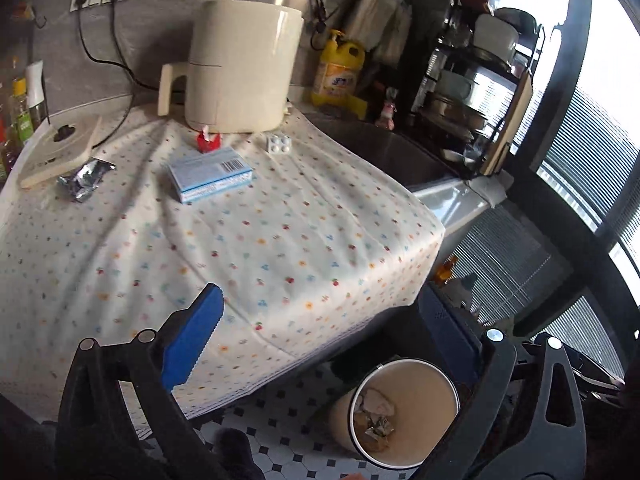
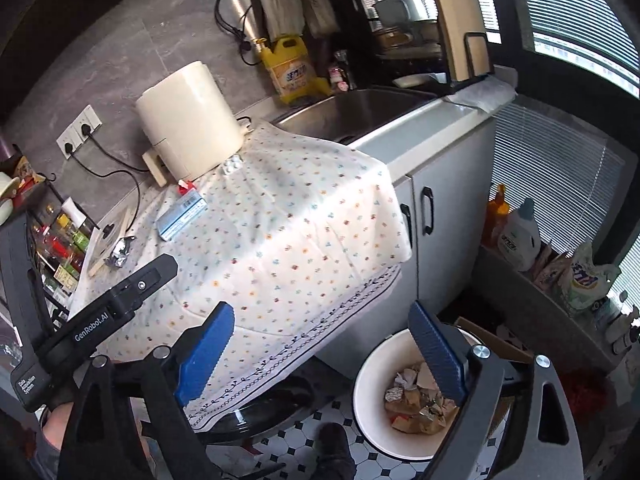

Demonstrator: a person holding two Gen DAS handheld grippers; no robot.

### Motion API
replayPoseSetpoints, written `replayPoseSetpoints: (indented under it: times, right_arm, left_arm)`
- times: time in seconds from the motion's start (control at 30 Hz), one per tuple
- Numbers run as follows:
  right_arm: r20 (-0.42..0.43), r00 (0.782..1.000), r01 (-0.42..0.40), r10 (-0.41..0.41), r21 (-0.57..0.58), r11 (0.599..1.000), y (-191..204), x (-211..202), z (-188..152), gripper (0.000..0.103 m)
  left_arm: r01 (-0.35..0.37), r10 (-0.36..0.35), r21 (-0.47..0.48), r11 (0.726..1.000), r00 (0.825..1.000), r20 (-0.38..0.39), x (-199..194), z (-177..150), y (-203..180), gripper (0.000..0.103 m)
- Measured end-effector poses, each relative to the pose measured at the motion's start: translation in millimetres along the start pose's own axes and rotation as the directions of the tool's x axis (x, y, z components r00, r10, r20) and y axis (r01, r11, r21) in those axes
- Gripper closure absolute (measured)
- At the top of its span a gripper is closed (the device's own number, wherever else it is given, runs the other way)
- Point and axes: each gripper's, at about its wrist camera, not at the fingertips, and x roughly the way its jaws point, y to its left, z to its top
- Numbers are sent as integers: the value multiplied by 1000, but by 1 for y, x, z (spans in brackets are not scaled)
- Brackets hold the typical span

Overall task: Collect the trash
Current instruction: 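Raise both open tools back over the counter toward the silver wrapper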

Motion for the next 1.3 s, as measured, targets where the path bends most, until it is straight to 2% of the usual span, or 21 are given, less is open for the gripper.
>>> replayPoseSetpoints:
  times: [0.33,0.7,1.0,1.3]
  right_arm:
    - [17,994,-101,104,-117,988,69,-3,15,8]
    - [-15,984,-176,177,-188,966,135,23,26,8]
    - [-42,982,-189,184,-220,957,178,60,35,8]
    - [-67,990,-134,123,-208,969,190,106,53,8]
  left_arm:
    - [-91,97,-71,993,991,91,-44,18,47,6]
    - [-169,189,-138,976,971,144,-70,38,106,6]
    - [-195,225,-214,957,966,130,-56,52,165,6]
    - [-199,234,-271,942,967,100,-16,69,210,6]
